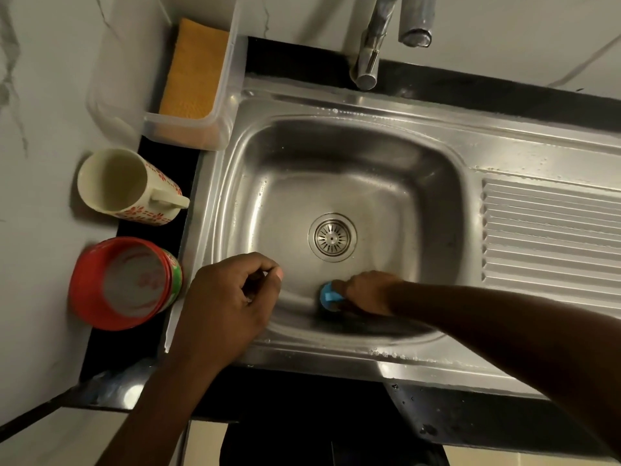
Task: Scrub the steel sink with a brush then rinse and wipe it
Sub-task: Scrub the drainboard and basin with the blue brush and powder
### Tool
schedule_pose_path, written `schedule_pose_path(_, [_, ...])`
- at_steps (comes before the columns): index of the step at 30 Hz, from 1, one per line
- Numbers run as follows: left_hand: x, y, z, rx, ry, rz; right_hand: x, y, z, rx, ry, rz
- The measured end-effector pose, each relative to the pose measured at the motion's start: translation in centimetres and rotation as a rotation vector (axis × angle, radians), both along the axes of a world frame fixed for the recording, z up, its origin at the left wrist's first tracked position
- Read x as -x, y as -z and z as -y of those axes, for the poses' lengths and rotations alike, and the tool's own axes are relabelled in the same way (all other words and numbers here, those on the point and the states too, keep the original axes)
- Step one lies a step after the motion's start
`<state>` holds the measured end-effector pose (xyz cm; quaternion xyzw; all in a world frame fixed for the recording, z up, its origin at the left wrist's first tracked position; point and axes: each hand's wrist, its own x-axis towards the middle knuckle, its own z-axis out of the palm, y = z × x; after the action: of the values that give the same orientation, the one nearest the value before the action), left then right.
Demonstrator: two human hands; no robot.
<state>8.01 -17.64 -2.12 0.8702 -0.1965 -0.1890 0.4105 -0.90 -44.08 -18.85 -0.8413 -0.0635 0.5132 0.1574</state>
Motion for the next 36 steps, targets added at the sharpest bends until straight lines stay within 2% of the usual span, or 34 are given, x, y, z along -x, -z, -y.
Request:
schedule_pose_path(3, [-0.2, 0.0, 0.2, 0.006, 0.014, 0.013, 0.4, -0.8, 3.2, 0.120, 0.075, 0.053])
schedule_pose_path(5, [-0.3, -0.1, 0.5, 0.007, 0.034, 0.020, -0.6, -1.0, 4.2, 0.208, 0.256, 0.176])
schedule_pose_path(8, [-0.3, 0.2, 1.0, 0.000, 0.053, 0.024, -1.2, -0.4, 2.3, 0.197, 0.589, 0.285])
schedule_pose_path(10, [-0.2, 0.3, 1.5, 0.003, 0.064, 0.007, 0.3, -0.5, 0.5, 0.145, 0.596, 0.202])
schedule_pose_path(12, [-0.2, 0.3, 1.9, 0.011, 0.082, -0.004, 2.2, -1.6, 0.1, 0.128, 0.494, 0.083])
schedule_pose_path(14, [-0.2, 0.3, 2.2, 0.020, 0.096, -0.009, 2.8, -2.0, 1.5, 0.142, 0.536, 0.083])
schedule_pose_path(19, [-0.6, 0.6, 2.4, -0.003, 0.109, -0.017, -3.8, -0.2, 4.7, 0.251, 0.912, 0.348])
schedule_pose_path(22, [-0.7, 0.8, 2.7, -0.013, 0.114, -0.015, -8.5, 0.4, 3.9, 0.225, 1.100, 0.391])
schedule_pose_path(25, [-0.8, 0.7, 3.0, -0.010, 0.121, -0.012, -8.2, 0.4, 2.6, 0.204, 1.034, 0.363])
schedule_pose_path(29, [-1.0, 0.8, 3.4, 0.001, 0.134, -0.011, -1.8, 0.2, 1.4, 0.208, 0.920, 0.280])
schedule_pose_path(32, [-1.3, 0.6, 3.6, 0.011, 0.151, -0.019, -1.0, -0.1, 3.2, 0.225, 1.104, 0.315])
schedule_pose_path(36, [-1.7, 0.8, 3.1, 0.003, 0.143, -0.005, -6.0, 0.2, 5.7, 0.284, 1.243, 0.379])
